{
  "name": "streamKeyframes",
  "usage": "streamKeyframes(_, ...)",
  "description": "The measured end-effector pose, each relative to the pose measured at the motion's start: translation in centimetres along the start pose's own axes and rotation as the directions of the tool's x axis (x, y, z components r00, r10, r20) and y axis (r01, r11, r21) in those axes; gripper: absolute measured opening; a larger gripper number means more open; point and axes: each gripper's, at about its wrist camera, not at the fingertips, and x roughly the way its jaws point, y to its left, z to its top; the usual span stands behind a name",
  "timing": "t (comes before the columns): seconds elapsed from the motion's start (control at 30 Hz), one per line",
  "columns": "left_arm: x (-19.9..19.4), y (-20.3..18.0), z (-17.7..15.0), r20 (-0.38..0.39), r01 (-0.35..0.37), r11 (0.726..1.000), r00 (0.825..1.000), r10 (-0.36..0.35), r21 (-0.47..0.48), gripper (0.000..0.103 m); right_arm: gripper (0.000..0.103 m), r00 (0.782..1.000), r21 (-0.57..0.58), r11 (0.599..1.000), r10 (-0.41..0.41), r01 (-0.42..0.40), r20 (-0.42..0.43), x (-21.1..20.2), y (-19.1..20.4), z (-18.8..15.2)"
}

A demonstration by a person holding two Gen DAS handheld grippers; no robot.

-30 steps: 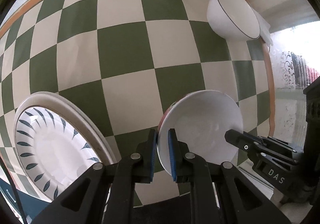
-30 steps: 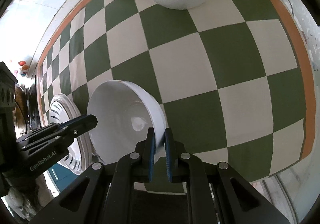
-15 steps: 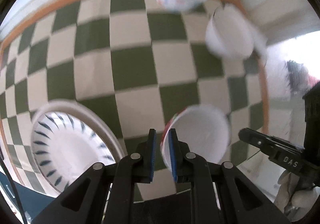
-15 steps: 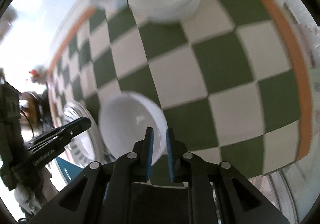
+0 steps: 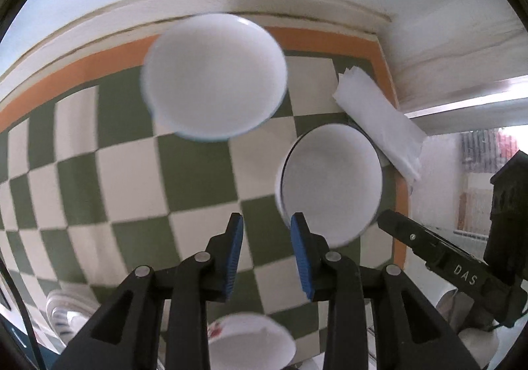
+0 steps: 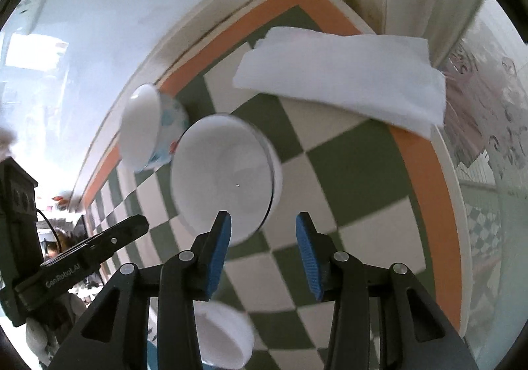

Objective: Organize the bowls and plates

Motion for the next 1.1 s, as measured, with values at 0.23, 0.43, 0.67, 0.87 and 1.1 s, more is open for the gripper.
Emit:
streamKeyframes(0.23, 3.9, -0.7, 2.5, -0.063, -0.010, 1.000, 0.998, 0.011, 0.007, 0.027, 0.043, 0.999, 0.018, 1.000, -0.006, 0.007, -0.034, 2.4, -1.0, 3.2)
streamKeyframes(0.43, 4.4, -1.4, 2.4, -0.050, -0.033, 0.998, 0.998, 0.035, 0.052, 0.010, 0.010, 0.998, -0.017, 0.999, -0.031, 0.030, -0.053, 4.0, -0.7, 3.8)
streamKeyframes(0.67, 4.5, -2.1, 2.2, -0.039, -0.066, 0.995, 0.997, 0.069, 0.076, 0.010, 0.008, 0.997, -0.053, 0.996, -0.070, 0.068, -0.039, 4.1, 0.1, 3.3)
streamKeyframes(0.87, 3.8, -2.8, 1.4, -0.018, -0.071, 0.994, 0.997, 0.073, 0.085, 0.010, 0.008, 0.996, -0.069, 0.995, -0.081, 0.078, -0.039, 4.0, 0.8, 2.8)
streamKeyframes(1.1, 1.0, -2.9, -0.7, 0.020, -0.057, 0.994, 0.998, 0.055, 0.095, 0.010, 0.007, 0.998, -0.082, 0.995, -0.062, 0.059, -0.032, 2.1, 1.3, 0.7)
